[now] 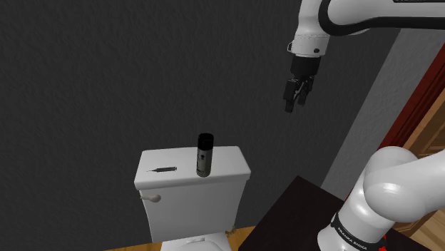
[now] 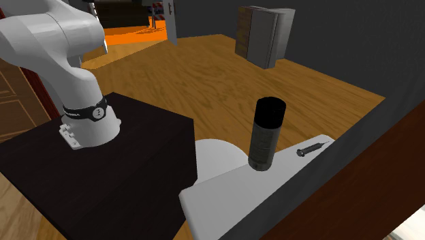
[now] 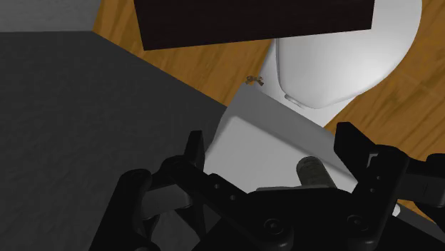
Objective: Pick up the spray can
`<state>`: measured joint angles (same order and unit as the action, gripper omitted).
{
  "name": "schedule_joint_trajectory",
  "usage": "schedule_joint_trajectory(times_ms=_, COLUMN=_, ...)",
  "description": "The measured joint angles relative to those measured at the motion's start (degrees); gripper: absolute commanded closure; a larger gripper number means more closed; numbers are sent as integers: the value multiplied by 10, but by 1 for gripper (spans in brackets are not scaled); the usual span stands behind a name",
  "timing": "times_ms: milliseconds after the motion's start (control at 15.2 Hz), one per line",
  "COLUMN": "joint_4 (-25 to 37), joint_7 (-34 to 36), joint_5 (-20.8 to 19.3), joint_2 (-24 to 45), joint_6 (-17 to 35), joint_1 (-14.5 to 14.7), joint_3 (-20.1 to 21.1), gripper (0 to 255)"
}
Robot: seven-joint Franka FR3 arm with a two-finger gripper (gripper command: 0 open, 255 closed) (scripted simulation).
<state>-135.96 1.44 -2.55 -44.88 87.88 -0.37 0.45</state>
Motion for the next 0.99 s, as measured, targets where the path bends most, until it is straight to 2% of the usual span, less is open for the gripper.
schedule_joint_trajectory(times_ms=132, joint_4=-1, joint_7=3, joint_5=3, joint_2=7, joint_6=8, joint_1=2, joint_3=3, gripper=0)
schedule_joint_trajectory(times_ms=330, joint_4=-6, joint_7=5, joint_5=8, joint_2=46, joint_6=54, joint_1=6, joint_3=8, gripper=0)
schedule_joint_trajectory(times_ms=990, joint_4=43, joint_7=24, joint_5=26, joint_2=235, joint_6=206, joint_1=27, joint_3=37, gripper=0)
